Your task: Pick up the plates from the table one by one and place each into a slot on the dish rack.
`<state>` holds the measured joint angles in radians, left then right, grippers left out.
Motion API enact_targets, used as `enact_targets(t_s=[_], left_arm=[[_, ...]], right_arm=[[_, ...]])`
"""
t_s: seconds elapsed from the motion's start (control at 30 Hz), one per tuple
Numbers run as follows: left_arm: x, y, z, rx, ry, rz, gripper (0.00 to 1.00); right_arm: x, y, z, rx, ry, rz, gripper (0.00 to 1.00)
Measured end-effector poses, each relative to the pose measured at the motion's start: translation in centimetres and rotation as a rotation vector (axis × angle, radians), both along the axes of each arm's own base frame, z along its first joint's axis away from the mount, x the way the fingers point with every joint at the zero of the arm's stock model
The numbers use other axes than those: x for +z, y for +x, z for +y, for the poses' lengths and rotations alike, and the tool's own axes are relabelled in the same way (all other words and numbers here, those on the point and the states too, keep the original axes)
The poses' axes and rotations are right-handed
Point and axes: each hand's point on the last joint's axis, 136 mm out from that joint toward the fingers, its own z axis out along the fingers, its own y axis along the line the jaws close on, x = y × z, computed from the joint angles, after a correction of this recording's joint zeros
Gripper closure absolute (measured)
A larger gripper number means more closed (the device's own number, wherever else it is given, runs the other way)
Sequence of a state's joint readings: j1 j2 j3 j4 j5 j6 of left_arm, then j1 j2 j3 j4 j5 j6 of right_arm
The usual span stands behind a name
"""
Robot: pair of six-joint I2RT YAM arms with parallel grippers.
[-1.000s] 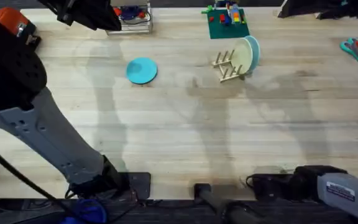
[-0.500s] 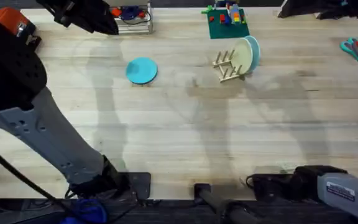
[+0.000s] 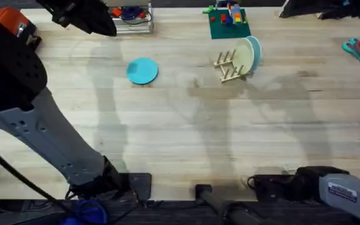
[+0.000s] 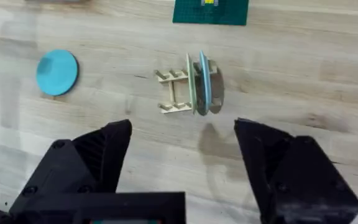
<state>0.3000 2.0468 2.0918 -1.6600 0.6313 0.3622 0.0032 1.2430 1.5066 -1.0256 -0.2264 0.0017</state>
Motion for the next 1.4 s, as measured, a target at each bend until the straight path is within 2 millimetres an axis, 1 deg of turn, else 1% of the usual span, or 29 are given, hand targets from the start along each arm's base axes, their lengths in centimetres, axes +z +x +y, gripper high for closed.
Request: enact_targets(t_s=[0.4, 0.5, 0.73, 0.83, 0.97, 1.4], left_arm=[[0.7, 0.0, -0.9, -0.054, -0.077, -0.057, 0.958], [0.2, -0.3, -0.7, -0.055, -0.128, -0.058, 0.958], [-1.4, -1.2, 0.9, -0.02, -0.208, -0.05, 0.958], [-1.8, -1.2, 0.8, -0.023, -0.218, -0.056, 0.958], [-2.0, -1.0, 0.6, -0.033, -0.223, -0.066, 0.959], [-1.8, -0.8, 0.4, -0.035, -0.237, -0.083, 0.959]], right_arm=[[0.0, 0.0, 0.0, 0.0, 0.0, 0.0, 0.007], [0.0, 0.0, 0.0, 0.0, 0.0, 0.0, 0.006], [0.0, 0.0, 0.0, 0.0, 0.0, -0.001, 0.007], [0.0, 0.0, 0.0, 0.0, 0.0, 0.0, 0.007], [0.0, 0.0, 0.0, 0.0, 0.0, 0.0, 0.007], [0.0, 0.0, 0.0, 0.0, 0.0, -0.001, 0.007]])
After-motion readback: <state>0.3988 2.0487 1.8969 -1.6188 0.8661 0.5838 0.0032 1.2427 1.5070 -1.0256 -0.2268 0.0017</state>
